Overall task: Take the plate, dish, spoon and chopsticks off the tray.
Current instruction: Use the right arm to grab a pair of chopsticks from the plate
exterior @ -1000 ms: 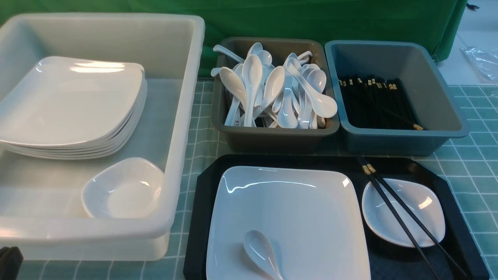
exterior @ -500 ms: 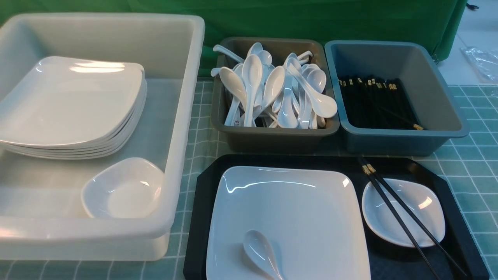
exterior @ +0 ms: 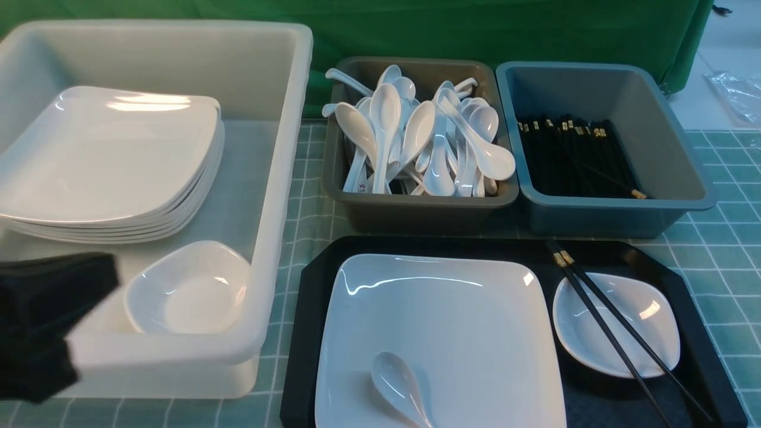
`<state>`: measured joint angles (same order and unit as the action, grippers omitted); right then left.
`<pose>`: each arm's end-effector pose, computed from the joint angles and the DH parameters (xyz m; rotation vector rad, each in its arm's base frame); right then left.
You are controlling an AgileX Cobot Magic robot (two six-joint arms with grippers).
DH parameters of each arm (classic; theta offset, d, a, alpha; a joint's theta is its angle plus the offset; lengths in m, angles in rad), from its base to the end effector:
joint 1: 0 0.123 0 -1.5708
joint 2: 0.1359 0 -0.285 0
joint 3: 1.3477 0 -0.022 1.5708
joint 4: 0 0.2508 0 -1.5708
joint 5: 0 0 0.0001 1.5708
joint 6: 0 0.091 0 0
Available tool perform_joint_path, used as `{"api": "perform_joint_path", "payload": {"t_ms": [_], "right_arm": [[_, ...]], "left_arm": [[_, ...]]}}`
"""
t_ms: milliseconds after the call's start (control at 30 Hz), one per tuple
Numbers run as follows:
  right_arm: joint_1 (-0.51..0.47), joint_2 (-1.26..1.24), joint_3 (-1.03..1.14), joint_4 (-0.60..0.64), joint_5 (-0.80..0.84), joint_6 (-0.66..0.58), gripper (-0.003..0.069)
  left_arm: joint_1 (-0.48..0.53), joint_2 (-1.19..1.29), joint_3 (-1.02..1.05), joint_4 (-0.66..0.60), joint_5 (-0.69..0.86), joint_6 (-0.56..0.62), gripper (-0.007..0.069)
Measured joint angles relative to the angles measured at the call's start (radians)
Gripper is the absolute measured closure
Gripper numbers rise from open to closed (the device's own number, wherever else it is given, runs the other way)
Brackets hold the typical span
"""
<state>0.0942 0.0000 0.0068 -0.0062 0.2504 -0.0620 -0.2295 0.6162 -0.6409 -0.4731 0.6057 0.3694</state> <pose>0.0553 0.0051 0.1882 -0.1399 1.7352 0.0179 0.1096 -0.0499 0.3300 0.3694 1.9871 -0.4281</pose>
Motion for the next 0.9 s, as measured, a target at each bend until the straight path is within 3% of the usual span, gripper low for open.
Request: {"api": "perform_joint_path", "payload": {"t_ms": [267,400,533,800,900], "right_arm": [[0.0,0.0,0.0,-0.028,-0.002,-0.11,0.0418],[0.0,0.0,0.0,-0.021,-0.032,-0.108,0.0418],[0.0,0.0,0.0,0.075,-0.11,0.062,0.0418],[0.0,0.001,-0.001,0.123,-0.347,0.408,0.0428],[0.0,0.023,-0.036,0.124,-0.29,0.426,0.0449]], "left_arm": [[-0.256,0.231,-0.001,0.006,-0.234,0.045,0.0612],[-0.303,0.264,-0.001,0.006,-0.299,0.08,0.0612],[-0.309,0.262,-0.001,0.012,-0.305,0.093,0.0612],[-0.309,0.26,-0.001,0.019,-0.309,0.096,0.0612],[-0.309,0.26,-0.001,0.019,-0.309,0.096,0.0612]]}}
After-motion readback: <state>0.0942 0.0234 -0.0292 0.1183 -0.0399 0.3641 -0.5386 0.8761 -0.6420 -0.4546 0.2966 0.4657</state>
